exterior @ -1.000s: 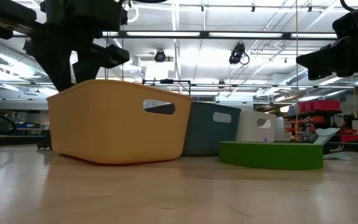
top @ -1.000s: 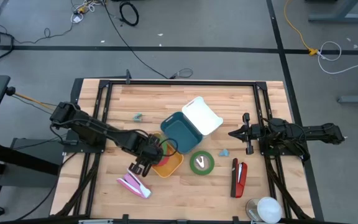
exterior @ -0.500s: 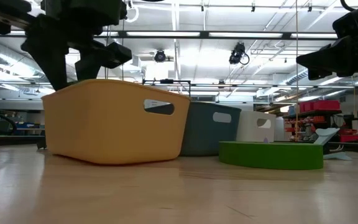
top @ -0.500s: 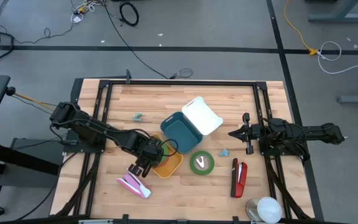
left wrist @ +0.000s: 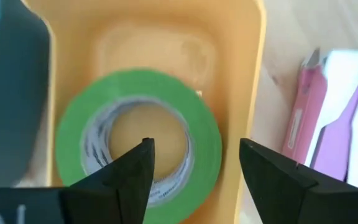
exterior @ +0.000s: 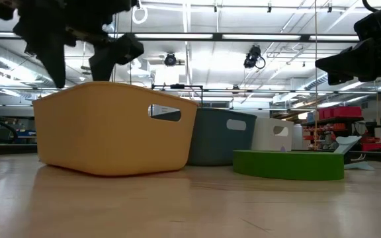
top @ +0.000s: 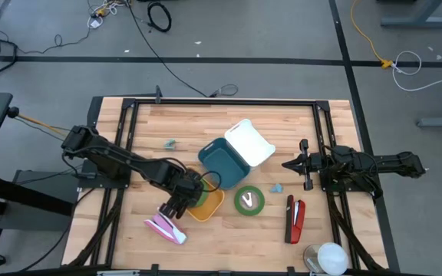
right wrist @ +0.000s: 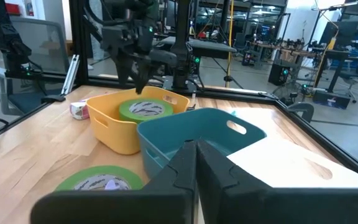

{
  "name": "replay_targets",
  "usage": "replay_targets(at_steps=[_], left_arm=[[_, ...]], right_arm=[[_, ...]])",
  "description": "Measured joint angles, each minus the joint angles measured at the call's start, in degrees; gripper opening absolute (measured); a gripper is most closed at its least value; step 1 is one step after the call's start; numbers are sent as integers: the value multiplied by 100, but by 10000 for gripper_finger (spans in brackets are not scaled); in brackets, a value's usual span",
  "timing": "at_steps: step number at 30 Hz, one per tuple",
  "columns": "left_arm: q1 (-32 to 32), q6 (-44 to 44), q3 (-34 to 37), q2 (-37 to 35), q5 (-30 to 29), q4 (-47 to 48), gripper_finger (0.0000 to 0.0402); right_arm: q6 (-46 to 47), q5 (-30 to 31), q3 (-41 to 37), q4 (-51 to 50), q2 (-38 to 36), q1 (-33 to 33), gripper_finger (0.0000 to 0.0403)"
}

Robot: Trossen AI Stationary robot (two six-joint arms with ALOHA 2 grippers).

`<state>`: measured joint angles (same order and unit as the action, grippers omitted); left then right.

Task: Pick and place Stapler, Stapler remover, tape
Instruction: Put the top light blue staple remover into the blue bin

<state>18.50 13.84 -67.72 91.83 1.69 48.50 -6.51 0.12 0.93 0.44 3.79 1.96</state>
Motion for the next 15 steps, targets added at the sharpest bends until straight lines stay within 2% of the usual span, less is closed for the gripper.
replay_targets(at_steps=[15], left_arm=[[0,-14,-746,0,-162,-38,234]], right_arm=[[0,2,0,-1,0,-1,13]])
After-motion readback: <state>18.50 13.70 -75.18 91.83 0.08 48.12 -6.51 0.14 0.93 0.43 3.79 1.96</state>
